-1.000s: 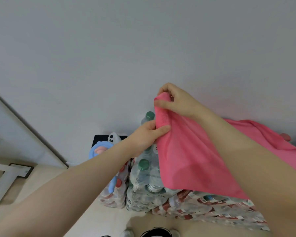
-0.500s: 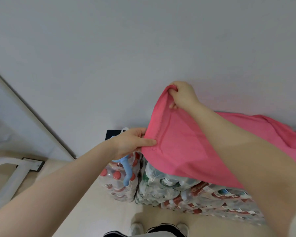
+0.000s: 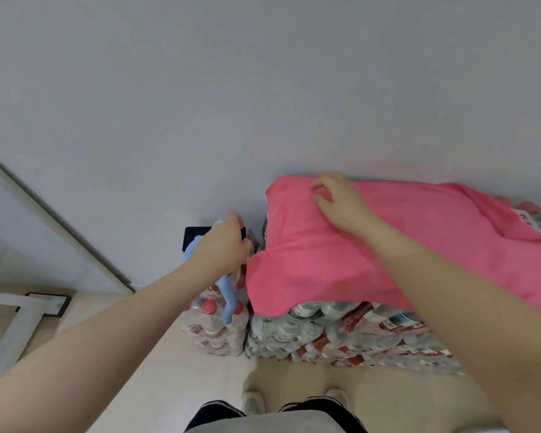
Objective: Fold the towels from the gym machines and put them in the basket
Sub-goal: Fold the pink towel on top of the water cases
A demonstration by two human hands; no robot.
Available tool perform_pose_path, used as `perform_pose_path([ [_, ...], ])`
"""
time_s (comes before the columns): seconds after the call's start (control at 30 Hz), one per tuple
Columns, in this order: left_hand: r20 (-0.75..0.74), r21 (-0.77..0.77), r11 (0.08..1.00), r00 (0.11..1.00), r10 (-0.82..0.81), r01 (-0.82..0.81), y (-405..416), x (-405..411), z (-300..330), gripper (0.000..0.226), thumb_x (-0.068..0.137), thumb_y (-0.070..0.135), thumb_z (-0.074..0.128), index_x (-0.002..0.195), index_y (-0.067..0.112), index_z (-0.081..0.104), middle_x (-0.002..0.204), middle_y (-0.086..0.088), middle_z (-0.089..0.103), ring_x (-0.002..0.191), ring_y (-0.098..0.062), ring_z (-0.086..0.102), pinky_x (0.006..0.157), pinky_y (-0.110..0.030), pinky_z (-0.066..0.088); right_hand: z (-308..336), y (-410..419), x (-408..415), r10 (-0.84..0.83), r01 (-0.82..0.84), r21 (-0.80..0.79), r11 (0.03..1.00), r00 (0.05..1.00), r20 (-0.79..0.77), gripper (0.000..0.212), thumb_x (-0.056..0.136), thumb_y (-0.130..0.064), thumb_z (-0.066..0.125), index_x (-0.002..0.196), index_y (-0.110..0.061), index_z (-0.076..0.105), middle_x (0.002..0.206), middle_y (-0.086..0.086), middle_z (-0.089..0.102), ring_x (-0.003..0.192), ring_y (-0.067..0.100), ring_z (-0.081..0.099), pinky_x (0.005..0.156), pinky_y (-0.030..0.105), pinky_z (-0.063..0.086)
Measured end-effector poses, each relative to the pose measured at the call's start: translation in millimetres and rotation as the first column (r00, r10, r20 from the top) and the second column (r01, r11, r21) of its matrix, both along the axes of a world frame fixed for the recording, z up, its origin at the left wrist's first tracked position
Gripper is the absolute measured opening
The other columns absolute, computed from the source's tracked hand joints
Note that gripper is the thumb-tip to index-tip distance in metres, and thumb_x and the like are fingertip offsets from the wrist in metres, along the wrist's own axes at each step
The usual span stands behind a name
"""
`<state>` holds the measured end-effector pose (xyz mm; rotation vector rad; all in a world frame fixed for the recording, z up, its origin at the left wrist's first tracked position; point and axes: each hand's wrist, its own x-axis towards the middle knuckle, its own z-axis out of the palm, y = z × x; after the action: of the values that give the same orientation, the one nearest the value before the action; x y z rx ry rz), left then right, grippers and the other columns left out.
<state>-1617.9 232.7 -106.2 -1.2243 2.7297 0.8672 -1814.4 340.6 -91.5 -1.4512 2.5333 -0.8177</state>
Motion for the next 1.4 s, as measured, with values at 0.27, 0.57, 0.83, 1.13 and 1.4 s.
perform_pose_path([
  [0.27, -0.316, -0.168, 0.799, 0.737, -0.598, 0.577, 94, -93, 25, 0.022, 0.083, 0.005, 0.051, 0.104, 0.003, 0.059, 0.104, -0.014, 0.056, 0.099, -0.027, 0.053, 0.085, -0.027, 0.035, 3, 121, -60, -0.331, 0.329, -0.047, 0.943, 0.943, -0.034, 0.023, 0.081, 0.007, 0.052, 0.101, 0.006, 0.065, 0.11, 0.025, 0.061, 0.109, 0.034, 0.054, 0.093, 0.026, 0.031],
  [0.57, -0.141, -0.139, 0.629, 0.613, -0.777, 0.765, 210, -208, 21, 0.04, 0.087, 0.012, 0.048, 0.127, 0.005, 0.046, 0.138, -0.012, 0.041, 0.121, -0.026, 0.046, 0.099, -0.027, 0.033, 3, 257, -145, -0.594, 0.593, -0.031, 0.805, 0.804, -0.028, 0.014, 0.084, -0.01, 0.059, 0.083, -0.004, 0.072, 0.095, 0.015, 0.068, 0.103, 0.03, 0.055, 0.085, 0.032, 0.035],
  [0.83, 0.01, -0.162, 0.684, 0.694, -0.72, 0.712, 270, -282, 11, 0.057, 0.095, 0.035, 0.042, 0.144, 0.012, 0.025, 0.156, -0.012, 0.014, 0.14, -0.027, 0.026, 0.113, -0.028, 0.019, -4, 267, -198, -0.449, 0.457, -0.018, 0.889, 0.88, 0.152, 0.024, 0.09, -0.011, 0.049, 0.09, -0.001, 0.07, 0.096, 0.015, 0.071, 0.097, 0.03, 0.062, 0.088, 0.041, 0.047],
  [1.13, 0.0, -0.217, 0.766, 0.784, -0.62, 0.606, 309, -319, -1, 0.069, 0.084, 0.056, 0.045, 0.132, 0.007, 0.04, 0.15, -0.012, 0.026, 0.14, -0.028, 0.02, 0.116, -0.034, 0.016, 28, 297, -271, -0.381, 0.382, 0.062, 0.922, 0.868, 0.32, 0.046, 0.094, -0.013, 0.047, 0.138, -0.005, 0.038, 0.151, 0.016, 0.027, 0.137, 0.025, 0.031, 0.105, 0.023, 0.024],
  [1.4, 0.257, -0.198, 0.746, 0.769, -0.586, 0.635, 321, -341, -8, 0.1, 0.075, 0.075, 0.041, 0.147, 0.026, -0.006, 0.155, -0.01, -0.018, 0.143, -0.031, -0.016, 0.116, -0.044, -0.007, -8, 341, -246, -0.345, 0.353, -0.004, 0.936, 0.917, 0.202, 0.027, 0.089, -0.006, 0.05, 0.116, -0.004, 0.055, 0.126, 0.014, 0.048, 0.116, 0.022, 0.047, 0.087, 0.012, 0.027],
])
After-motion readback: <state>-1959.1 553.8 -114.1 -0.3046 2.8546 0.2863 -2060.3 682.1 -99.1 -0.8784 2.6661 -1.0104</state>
